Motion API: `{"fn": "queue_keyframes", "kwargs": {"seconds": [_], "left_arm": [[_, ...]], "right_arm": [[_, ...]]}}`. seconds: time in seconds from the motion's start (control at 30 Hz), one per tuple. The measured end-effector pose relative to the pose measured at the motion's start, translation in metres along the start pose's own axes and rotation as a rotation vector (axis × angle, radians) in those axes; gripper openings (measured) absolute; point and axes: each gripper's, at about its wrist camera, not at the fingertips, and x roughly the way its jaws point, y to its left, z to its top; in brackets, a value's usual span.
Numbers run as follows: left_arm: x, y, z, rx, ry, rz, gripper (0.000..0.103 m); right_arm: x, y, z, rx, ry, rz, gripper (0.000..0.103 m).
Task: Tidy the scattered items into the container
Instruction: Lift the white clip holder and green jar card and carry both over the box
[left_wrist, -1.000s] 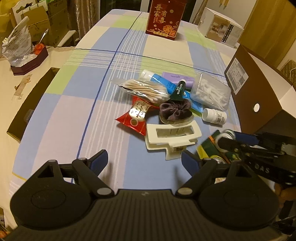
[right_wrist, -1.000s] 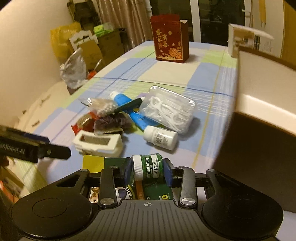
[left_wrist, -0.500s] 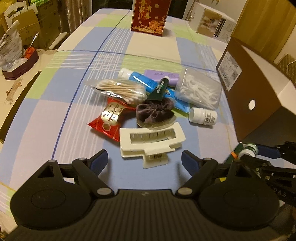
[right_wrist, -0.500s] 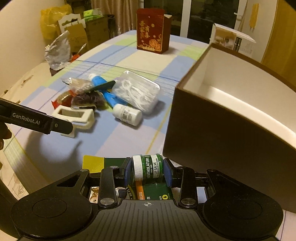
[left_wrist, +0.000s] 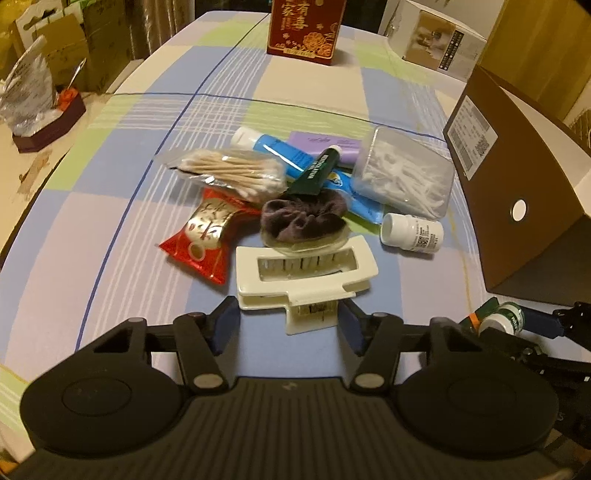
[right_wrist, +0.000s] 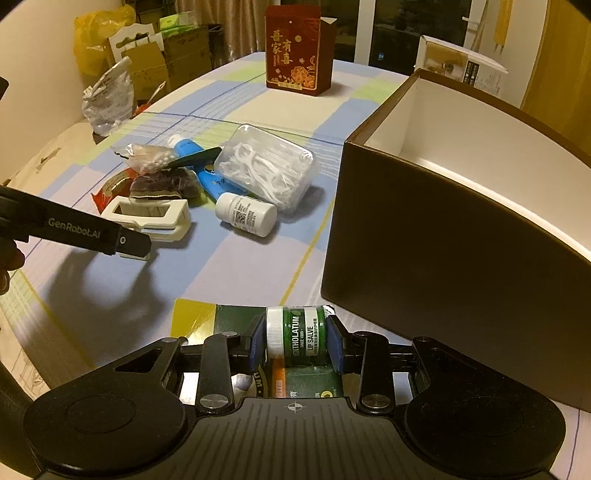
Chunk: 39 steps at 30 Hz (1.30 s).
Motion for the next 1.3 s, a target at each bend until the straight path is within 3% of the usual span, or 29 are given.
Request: {"fn": "queue_keyframes", "kwargs": {"seconds": [0.43,0.83,0.93,0.97,1.03,1.13,1.2,1.27,1.3], "left_arm": [[-0.002,-0.007,-0.003,0.005,0.000,0.026,0.051],[-0.016,0.023,-0.015,-0.044,0.011,0.067,0.051],[-0.016,0.020,-0.015,-0.033,0.002,0.087,0.065],[-0.017,0.020,-0.014,-0.036,-0.005,0.092,0.073],[-0.017,0.020,-0.013,-0.046,-0.019,0.089,0.074],[-0.016,0.021,-0.011,-0.057,-0.027,0.092,0.072],[-0.013,0.022,-0.010,-0.057,-0.026,0.097,0.063],[-0.011,0.023,-0.010,-0.061,-0.023,0.091,0.059],[-0.011,0.022,-0.011,-0.057,-0.025,0.092,0.059]], "right_arm": [[0.003,-0.001,0.002,0.003,0.008,-0.009,0.039],[0.005,-0.002,0.002,0.011,0.026,-0.011,0.039],[0.006,-0.004,0.004,0.030,0.029,-0.012,0.039],[0.006,-0.004,0.004,0.035,0.028,-0.013,0.043],[0.002,-0.005,0.004,0.052,-0.002,-0.033,0.085],[-0.001,-0.004,0.007,0.046,-0.032,-0.028,0.084],[0.002,-0.003,0.006,0.039,-0.025,-0.033,0.084],[0.005,-0.002,0.004,0.020,-0.011,-0.037,0.062],[0.007,-0.002,0.004,0.008,0.008,-0.037,0.038]]}}
